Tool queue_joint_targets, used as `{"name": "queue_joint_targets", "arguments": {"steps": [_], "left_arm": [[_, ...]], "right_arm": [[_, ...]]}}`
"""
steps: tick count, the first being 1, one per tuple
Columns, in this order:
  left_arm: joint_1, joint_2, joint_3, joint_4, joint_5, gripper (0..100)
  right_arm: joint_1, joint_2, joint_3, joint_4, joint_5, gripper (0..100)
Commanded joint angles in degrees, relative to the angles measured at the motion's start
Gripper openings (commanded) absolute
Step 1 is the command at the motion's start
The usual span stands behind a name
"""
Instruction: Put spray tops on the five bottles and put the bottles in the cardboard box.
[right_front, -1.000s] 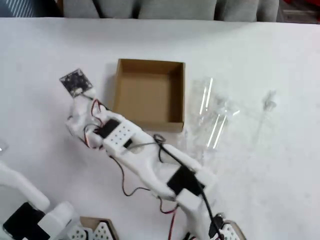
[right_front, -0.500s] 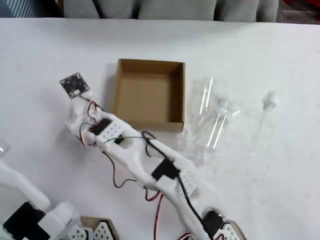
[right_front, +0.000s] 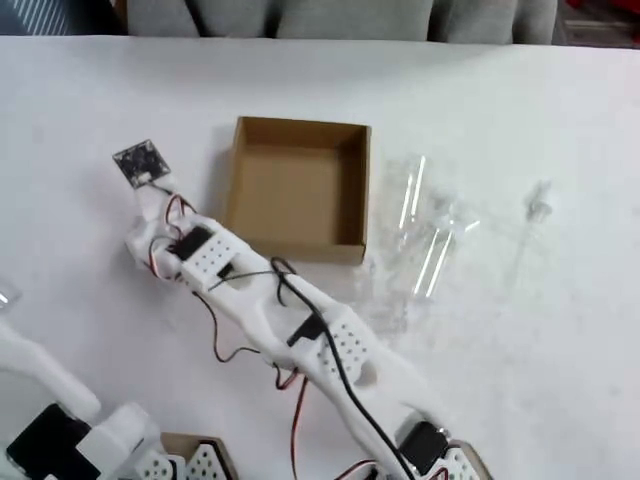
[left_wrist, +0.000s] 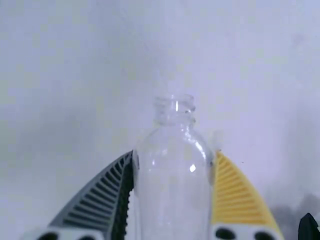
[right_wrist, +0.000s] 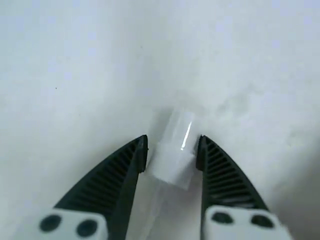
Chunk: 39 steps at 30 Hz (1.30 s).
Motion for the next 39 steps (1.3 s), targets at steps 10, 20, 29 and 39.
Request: {"name": "queue_joint_targets", "arguments": {"steps": [10, 20, 29, 39], "left_arm": [[11.21, -12.88, -2.99, 13.36, -0.62, 2], [36.62, -33.19, 5.27, 13.1, -0.35, 2], [46.11, -42.95, 29.19, -10.11, -0.35, 2], [51.56, -62.9, 56.79, -28.13, -0.35, 2]], "right_arm": [[1.19, 2.95, -29.71, 47.43, 1.67, 1.9], [7.78, 0.13, -39.56, 68.26, 6.86, 1.6], [17.98, -19.38, -18.02, 67.56, 6.68, 1.6], [27.91, -41.27, -0.79, 64.22, 7.03, 1.6]]}}
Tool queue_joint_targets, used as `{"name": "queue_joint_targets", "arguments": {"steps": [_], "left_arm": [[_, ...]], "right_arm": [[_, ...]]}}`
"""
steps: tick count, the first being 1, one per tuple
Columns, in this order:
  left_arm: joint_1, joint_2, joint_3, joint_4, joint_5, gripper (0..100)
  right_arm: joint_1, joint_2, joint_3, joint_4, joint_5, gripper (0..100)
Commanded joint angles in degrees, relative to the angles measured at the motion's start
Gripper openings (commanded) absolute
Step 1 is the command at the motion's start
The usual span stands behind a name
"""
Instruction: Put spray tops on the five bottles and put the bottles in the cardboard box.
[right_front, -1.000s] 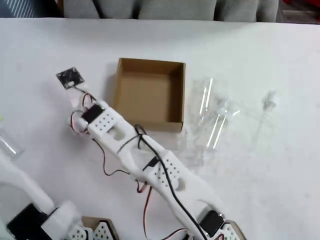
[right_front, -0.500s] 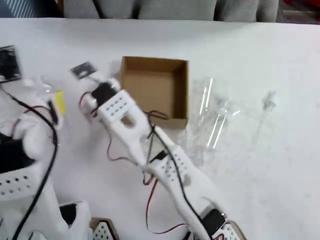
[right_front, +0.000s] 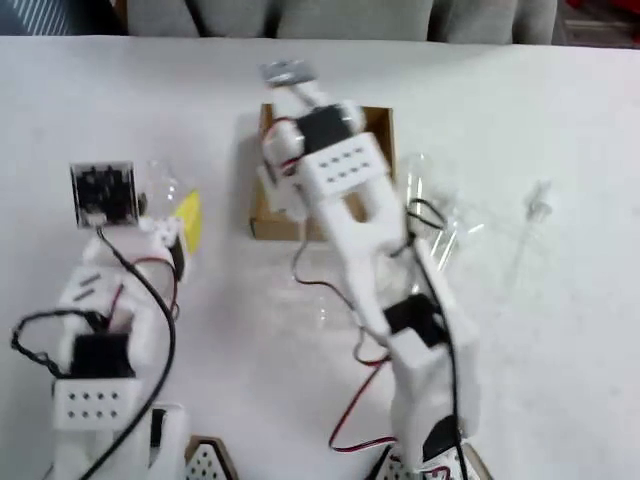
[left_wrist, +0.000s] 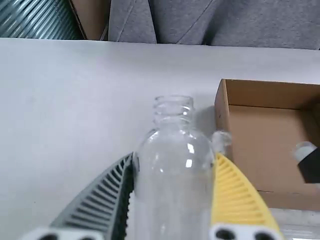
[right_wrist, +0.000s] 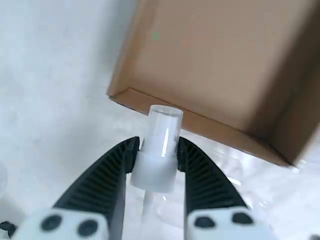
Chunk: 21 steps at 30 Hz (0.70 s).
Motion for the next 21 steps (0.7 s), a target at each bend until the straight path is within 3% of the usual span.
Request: {"name": "queue_joint_targets", "arguments": {"steps": [1, 11, 21], "left_arm": [[2.95, -12.18, 9.23, -6.07, -0.35, 2], [8.92, -37.58, 21.71, -6.24, -0.26, 2], [9.1, -36.18, 22.15, -8.97, -0.26, 2]], "right_arm": [[4.18, -12.18, 5.27, -2.24, 0.62, 1.6], [6.64, -36.18, 26.11, -13.23, 0.35, 1.6], [6.29, -62.73, 61.63, -49.71, 0.62, 1.6]]}}
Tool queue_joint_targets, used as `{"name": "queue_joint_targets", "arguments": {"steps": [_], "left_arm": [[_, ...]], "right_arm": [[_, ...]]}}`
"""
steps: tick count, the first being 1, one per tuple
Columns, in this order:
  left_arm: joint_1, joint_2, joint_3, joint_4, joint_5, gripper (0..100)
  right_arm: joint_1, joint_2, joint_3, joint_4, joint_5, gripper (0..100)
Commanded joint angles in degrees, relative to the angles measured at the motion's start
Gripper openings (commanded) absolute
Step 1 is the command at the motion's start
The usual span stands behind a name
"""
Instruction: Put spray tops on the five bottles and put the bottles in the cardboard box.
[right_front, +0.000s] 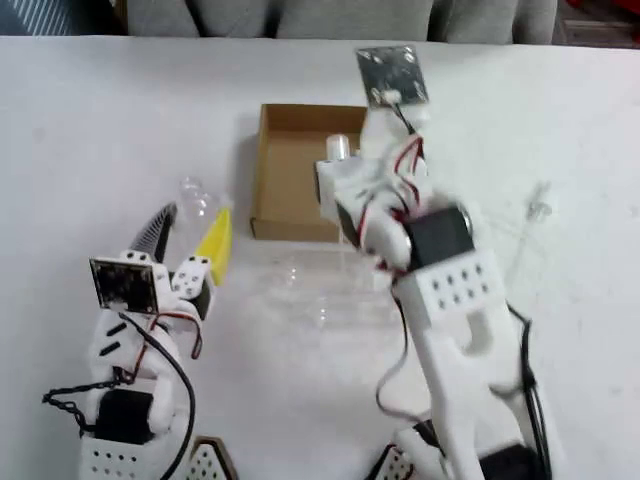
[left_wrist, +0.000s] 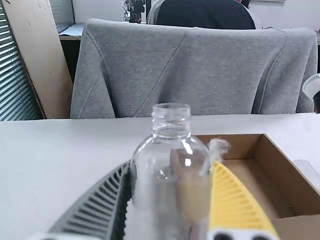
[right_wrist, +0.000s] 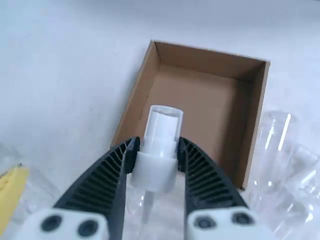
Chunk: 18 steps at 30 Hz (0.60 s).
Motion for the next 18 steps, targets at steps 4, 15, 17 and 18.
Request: {"name": "queue_joint_targets", "arguments": {"steps": [4, 15, 17, 18], "left_arm": [[5.14, -0.84, 2.02, -4.04, -0.26, 2], [12.18, -0.84, 8.18, -10.55, -0.44, 2], [12.26, -0.84, 8.18, -9.76, -0.44, 2], [12.26, -0.84, 8.18, -9.49, -0.44, 2]], "right_arm": [[0.13, -20.26, 24.88, -34.33, 0.7, 1.6], [-4.53, -40.66, 47.82, -65.89, -5.01, 1.6], [-6.02, -42.95, 52.22, -74.07, -10.55, 1.6], [-6.11, -43.82, 53.98, -77.85, -12.48, 1.6]]}}
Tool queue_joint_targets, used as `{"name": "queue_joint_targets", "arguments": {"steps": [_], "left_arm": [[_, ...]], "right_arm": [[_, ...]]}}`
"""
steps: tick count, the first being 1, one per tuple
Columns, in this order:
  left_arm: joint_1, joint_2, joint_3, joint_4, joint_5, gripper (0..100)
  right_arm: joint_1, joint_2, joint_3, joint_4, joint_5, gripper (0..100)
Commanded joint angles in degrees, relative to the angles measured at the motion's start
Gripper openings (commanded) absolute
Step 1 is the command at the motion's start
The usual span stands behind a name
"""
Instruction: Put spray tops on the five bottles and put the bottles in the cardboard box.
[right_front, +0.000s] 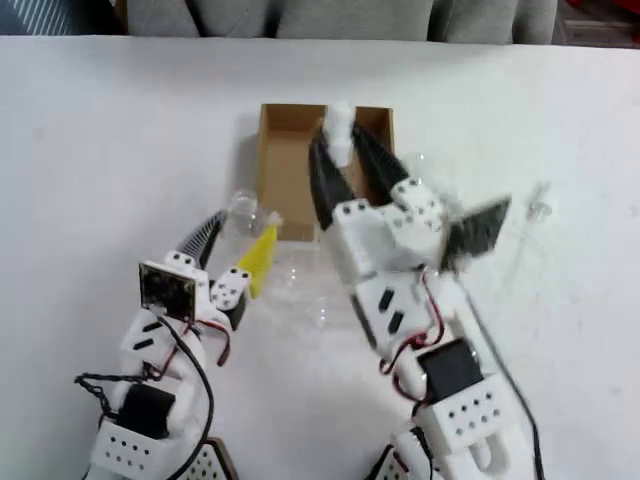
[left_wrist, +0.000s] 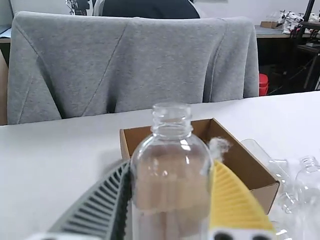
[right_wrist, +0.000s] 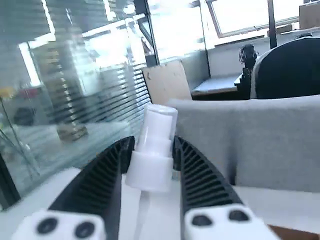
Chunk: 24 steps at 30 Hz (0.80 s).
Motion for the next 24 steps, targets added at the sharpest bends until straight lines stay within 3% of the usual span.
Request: {"name": "queue_joint_targets", "arguments": {"steps": [1, 11, 18, 24], "left_arm": [[1.01, -0.66, -0.18, -0.79, -0.44, 2], [5.85, -0.66, -0.18, 2.02, -0.79, 2], [6.02, -0.66, -0.18, 2.46, -0.79, 2], [5.67, -0.66, -0.18, 3.6, -1.05, 2]], "right_arm": [[-2.24, -4.97, 6.59, -17.8, -8.79, 1.6], [-2.68, -4.44, 8.26, -28.97, -9.14, 1.6], [-2.68, 8.92, -0.26, -34.86, -9.23, 1.6], [-2.51, 13.23, -5.1, -38.02, -14.59, 1.6]]}}
